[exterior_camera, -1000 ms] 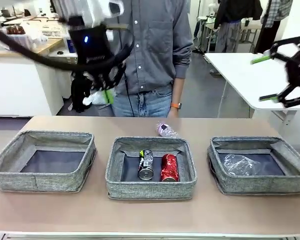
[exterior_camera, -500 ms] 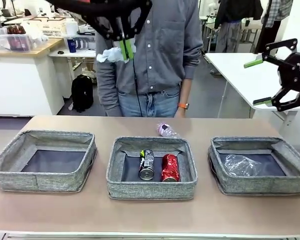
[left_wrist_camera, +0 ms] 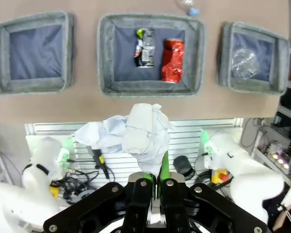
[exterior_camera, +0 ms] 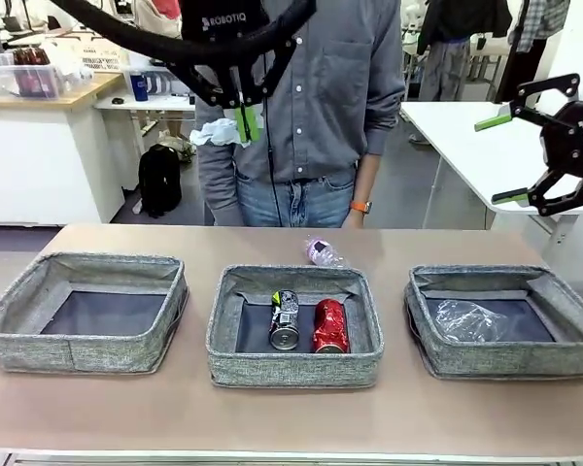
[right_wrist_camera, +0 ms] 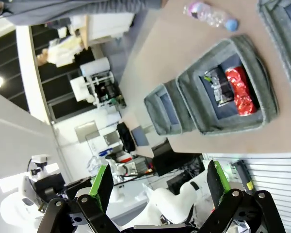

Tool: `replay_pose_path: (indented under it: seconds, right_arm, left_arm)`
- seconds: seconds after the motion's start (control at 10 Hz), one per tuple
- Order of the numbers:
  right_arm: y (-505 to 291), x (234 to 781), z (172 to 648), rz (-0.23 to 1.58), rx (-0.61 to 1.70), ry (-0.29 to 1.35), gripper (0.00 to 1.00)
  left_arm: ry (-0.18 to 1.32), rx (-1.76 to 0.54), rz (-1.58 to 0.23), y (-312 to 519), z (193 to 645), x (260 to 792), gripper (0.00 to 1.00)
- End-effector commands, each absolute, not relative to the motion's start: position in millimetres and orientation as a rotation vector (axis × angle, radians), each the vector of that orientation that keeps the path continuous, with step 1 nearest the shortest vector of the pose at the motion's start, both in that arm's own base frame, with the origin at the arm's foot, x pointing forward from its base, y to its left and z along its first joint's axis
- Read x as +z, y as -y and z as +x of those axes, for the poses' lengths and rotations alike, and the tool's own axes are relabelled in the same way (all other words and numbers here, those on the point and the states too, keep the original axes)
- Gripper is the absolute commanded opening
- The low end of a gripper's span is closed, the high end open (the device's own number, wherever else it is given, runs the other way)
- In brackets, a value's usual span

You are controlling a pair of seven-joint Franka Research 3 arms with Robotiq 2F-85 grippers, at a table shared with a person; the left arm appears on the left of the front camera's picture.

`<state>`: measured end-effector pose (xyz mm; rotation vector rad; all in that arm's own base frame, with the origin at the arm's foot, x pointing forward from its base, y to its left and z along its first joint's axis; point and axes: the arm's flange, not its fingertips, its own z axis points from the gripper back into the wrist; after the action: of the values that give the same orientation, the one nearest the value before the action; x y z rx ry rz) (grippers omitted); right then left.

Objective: Sort the waste into the appropriate baskets.
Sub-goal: Pick up the waste item pointed out by the person.

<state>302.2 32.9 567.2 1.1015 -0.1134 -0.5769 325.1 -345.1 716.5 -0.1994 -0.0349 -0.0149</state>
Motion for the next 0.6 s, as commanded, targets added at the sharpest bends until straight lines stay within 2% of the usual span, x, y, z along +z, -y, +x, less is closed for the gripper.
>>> replay_pose_path:
  seconds: [0.0, 0.5]
  right_arm:
    - [-32.4, 568.3, 302.4, 1.113, -0.576, 0.112, 1.0]
    - [-32.4, 568.3, 302.4, 1.113, -0.576, 0.112, 1.0]
  left_arm:
    - [0.048, -0.095, -0.349, 351.3, 324.1, 726.4, 0.0]
    - [0.078, -0.106, -0.326, 368.7, 312.3, 774.5, 0.0]
